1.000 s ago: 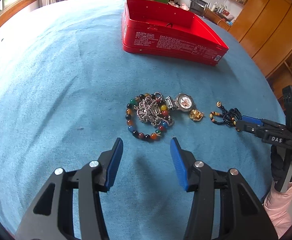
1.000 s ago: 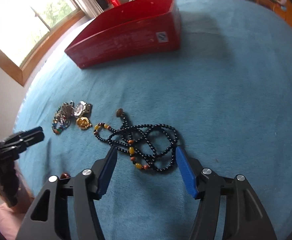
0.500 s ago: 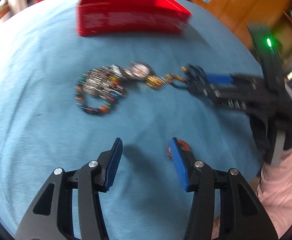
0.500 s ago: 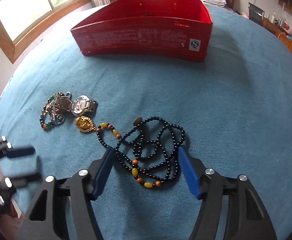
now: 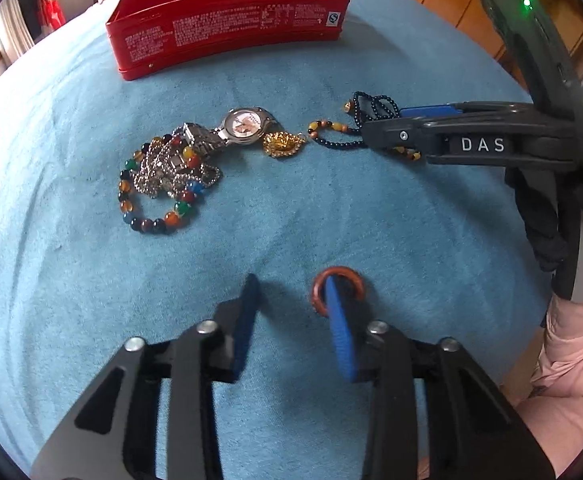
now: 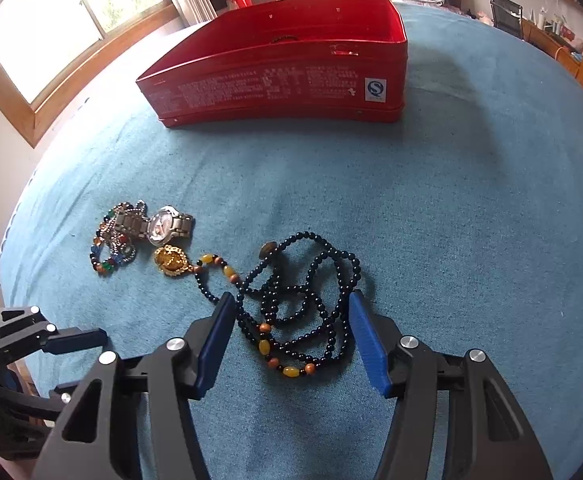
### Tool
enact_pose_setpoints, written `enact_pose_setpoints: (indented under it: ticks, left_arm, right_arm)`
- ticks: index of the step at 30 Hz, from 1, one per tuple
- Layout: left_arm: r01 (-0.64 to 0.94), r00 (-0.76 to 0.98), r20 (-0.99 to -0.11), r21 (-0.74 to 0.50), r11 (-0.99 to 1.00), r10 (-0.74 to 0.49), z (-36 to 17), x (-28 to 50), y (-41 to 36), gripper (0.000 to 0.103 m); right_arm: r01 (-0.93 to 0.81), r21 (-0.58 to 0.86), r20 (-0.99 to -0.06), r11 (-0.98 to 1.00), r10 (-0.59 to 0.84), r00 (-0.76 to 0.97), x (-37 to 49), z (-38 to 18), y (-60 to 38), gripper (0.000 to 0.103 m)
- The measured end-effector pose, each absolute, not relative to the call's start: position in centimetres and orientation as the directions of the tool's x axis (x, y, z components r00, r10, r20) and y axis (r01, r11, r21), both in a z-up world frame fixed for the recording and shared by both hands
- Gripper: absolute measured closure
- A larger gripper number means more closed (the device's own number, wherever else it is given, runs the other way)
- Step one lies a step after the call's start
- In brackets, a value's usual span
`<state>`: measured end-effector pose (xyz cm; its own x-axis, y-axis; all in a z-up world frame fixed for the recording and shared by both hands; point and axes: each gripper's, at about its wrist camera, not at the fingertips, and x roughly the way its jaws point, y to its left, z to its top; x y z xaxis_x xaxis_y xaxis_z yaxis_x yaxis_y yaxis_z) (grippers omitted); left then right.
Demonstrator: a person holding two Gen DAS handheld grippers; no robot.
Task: Organize jewelry
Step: 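Grasp the small red ring with the left tool while the right tool grasps the black bead necklace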
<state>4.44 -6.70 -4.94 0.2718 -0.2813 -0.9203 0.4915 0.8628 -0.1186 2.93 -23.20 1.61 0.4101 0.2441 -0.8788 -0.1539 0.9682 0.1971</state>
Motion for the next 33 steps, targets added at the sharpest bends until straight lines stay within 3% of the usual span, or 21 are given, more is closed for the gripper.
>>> enact_pose_setpoints:
  ticks: [1, 3, 4, 10, 17, 28, 33]
  left_arm:
    - [0.487, 0.272, -0.92, -0.122, 0.865, -0.283, -4.9, 4.5, -6.6, 0.08]
    - [0.479, 0.275, -0.917, -0.13, 0.868, -0.289, -4.6, 4.9, -6.2, 0.101]
    - [0.459, 0.297, -0.918, -0.105, 0.882, -0.264, -4.5, 5.1, -5.8, 0.103]
    - [0.382, 0.287, -0.908, -0.184, 0.906, -0.306, -4.3, 7.0, -2.6, 0.103]
    - [0.401, 0.255, -0.877, -0.287, 0.87, -0.407, -3.0, 7.0, -1.7, 0.101]
    - [0.459, 0.242, -0.92, -0.172, 0.872, -0.309, -4.7, 6.6, -5.4, 0.102]
    - [0.489, 0.177, -0.92, -0.228, 0.842, -0.351, -5.4, 6.4, -6.1, 0.103]
  right_arm:
    - [-0.153, 0.198, -0.878, 0.968, 0.245, 0.411, 2.9, 1.6, -23.3, 0.044]
    - [-0.151, 0.201, -0.877, 0.968, 0.247, 0.412, 3.0, 1.6, -23.2, 0.044]
    - [-0.151, 0.202, -0.877, 0.968, 0.247, 0.412, 3.0, 1.6, -23.0, 0.044]
    - [-0.165, 0.196, -0.877, 0.967, 0.248, 0.411, 3.0, 1.7, -22.9, 0.044]
    - [-0.164, 0.201, -0.877, 0.966, 0.252, 0.409, 3.3, 1.6, -22.8, 0.044]
    - [-0.163, 0.216, -0.873, 0.963, 0.265, 0.41, 3.4, 1.5, -23.0, 0.044]
    - [-0.166, 0.212, -0.872, 0.963, 0.263, 0.413, 3.5, 1.5, -23.2, 0.044]
